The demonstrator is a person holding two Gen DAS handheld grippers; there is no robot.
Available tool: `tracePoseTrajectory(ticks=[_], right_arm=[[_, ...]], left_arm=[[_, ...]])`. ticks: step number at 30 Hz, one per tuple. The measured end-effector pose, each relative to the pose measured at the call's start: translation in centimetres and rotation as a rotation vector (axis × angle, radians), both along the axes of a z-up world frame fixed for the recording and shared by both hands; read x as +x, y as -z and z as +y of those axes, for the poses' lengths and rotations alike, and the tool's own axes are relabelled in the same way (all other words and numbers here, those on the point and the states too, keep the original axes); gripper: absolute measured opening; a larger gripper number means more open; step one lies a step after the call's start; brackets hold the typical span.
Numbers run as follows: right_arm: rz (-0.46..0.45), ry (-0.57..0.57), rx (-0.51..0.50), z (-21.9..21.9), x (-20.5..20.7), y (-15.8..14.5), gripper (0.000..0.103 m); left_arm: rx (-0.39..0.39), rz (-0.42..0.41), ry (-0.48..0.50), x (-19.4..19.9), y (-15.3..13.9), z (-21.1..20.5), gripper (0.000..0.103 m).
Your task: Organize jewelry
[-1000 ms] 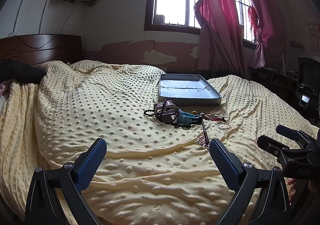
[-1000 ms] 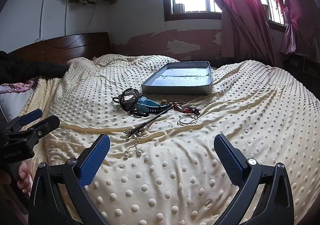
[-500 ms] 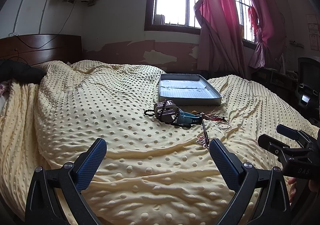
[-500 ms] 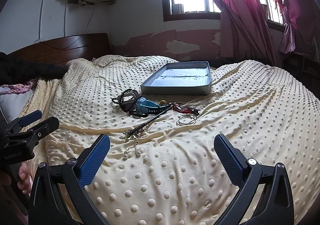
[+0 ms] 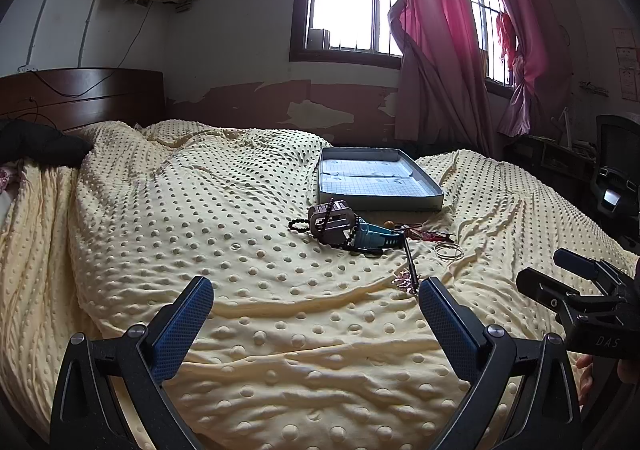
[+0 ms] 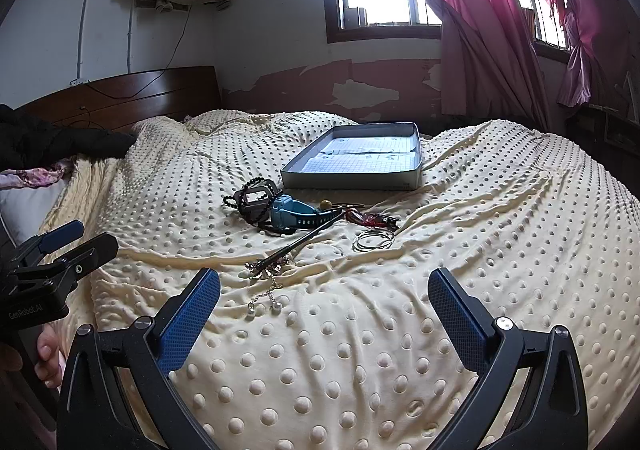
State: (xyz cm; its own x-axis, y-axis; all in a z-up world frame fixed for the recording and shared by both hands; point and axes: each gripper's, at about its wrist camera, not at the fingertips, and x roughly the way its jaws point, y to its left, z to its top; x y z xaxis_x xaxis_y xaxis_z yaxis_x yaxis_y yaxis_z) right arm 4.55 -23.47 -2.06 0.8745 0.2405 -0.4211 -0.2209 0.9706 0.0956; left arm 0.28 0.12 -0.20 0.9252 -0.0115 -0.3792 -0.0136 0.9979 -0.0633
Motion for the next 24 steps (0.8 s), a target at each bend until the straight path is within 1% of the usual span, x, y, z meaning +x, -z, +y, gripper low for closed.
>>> tracePoseTrajectory(ticks=[9, 13, 16, 20, 22, 24], right_arm=[[-0.022, 0.062, -0.021, -0.4, -0.1, -0.3, 0.102], [0.008, 0.075, 0.012, -1.5, 0.3, -0.3, 0.102], [0.063, 0.049, 0.060, -2.6, 1.0, -0.2, 0.102], [0.091, 0.050, 0.061, -4.3, 2.1, -0.7, 0.102], [0.116, 0.037, 0.043, -4.8, 3.1, -0.9, 0.102], [0.161, 0.010, 0.024, -5.2, 4.5, -0.9, 0.102]], left_arm=[[-0.006, -0.001, 0.005, 0.0, 0.0, 0.1, 0.103], [-0.029, 0.019, 0.023, 0.5, 0.1, 0.7, 0.103], [-0.080, 0.058, 0.062, 1.5, 0.4, 1.3, 0.103], [-0.144, 0.116, 0.120, 3.6, 0.7, 1.6, 0.103], [-0.149, 0.126, 0.163, 4.6, 0.8, 1.2, 0.103], [-0.131, 0.138, 0.218, 5.6, 0.8, 0.2, 0.102]])
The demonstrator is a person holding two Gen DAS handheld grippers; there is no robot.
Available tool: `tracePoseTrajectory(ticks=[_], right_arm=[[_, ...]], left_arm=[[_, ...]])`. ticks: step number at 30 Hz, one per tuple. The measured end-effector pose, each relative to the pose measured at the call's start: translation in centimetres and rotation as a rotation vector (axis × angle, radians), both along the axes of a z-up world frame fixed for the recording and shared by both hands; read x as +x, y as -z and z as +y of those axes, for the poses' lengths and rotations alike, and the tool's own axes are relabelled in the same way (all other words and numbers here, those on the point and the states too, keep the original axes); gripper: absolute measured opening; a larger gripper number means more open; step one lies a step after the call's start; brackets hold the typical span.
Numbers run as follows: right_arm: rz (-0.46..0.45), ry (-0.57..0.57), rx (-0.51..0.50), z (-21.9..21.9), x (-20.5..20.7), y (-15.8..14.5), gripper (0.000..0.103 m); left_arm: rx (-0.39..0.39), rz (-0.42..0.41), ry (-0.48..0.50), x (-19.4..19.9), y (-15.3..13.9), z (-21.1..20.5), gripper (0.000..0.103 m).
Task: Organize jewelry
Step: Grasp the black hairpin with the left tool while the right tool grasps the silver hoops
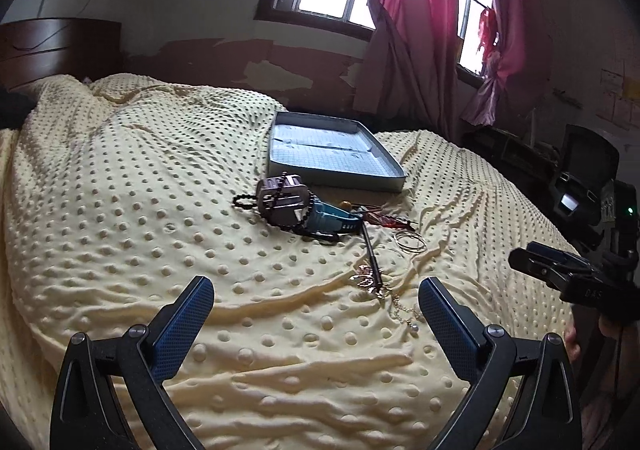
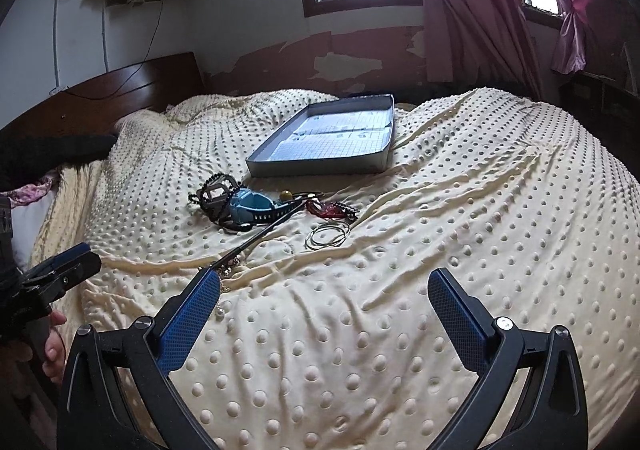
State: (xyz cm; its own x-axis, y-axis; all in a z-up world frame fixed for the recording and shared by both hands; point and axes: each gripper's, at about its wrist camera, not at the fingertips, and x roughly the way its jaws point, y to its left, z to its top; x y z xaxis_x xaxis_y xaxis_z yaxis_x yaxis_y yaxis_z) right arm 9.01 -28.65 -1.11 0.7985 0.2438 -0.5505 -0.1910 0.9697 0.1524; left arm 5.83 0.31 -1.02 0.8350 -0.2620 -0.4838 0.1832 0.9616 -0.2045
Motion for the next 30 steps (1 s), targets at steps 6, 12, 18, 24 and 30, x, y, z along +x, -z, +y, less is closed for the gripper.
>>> tracePoseTrajectory(ticks=[6, 12, 18, 24, 30], right_arm=[[0.085, -0.039, 0.028, -1.2, 3.8, 0.8, 0.102], [0.139, -0.089, 0.093, -1.1, 6.8, 1.9, 0.101], [0.179, -0.148, 0.048, 0.1, 9.6, 3.1, 0.072], [0.216, -0.179, 0.026, 1.1, 12.5, 4.2, 0.047], [0.282, -0.165, -0.019, 2.8, 14.7, 5.5, 0.044]], left_arm=[[0.021, 0.094, 0.171, 3.3, 1.2, -2.6, 0.079], [0.022, 0.179, 0.269, 6.2, 2.6, -5.1, 0.060], [0.061, 0.238, 0.270, 8.8, 3.4, -6.4, 0.035], [0.129, 0.295, 0.247, 10.1, 4.3, -7.0, 0.022], [0.131, 0.366, 0.241, 11.4, 5.0, -7.3, 0.023]])
